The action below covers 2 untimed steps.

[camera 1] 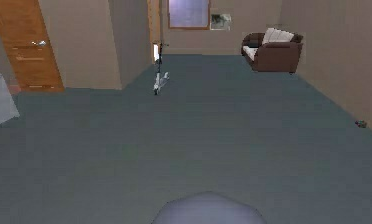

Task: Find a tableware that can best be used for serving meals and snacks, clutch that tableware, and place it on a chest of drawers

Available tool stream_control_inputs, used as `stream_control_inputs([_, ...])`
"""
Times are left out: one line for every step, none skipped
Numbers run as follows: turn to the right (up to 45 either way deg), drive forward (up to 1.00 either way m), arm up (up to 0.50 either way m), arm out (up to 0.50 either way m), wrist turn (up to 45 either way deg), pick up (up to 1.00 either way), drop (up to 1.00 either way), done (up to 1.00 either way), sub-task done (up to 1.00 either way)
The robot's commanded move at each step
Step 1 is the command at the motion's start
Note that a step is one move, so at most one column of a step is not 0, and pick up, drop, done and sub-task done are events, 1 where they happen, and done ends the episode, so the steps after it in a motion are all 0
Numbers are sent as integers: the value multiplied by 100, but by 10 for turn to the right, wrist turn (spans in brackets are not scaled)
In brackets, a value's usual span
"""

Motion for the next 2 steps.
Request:
stream_control_inputs([30,0,0,0,0,0,0,0,0])
stream_control_inputs([0,100,0,0,0,0,0,0,0])
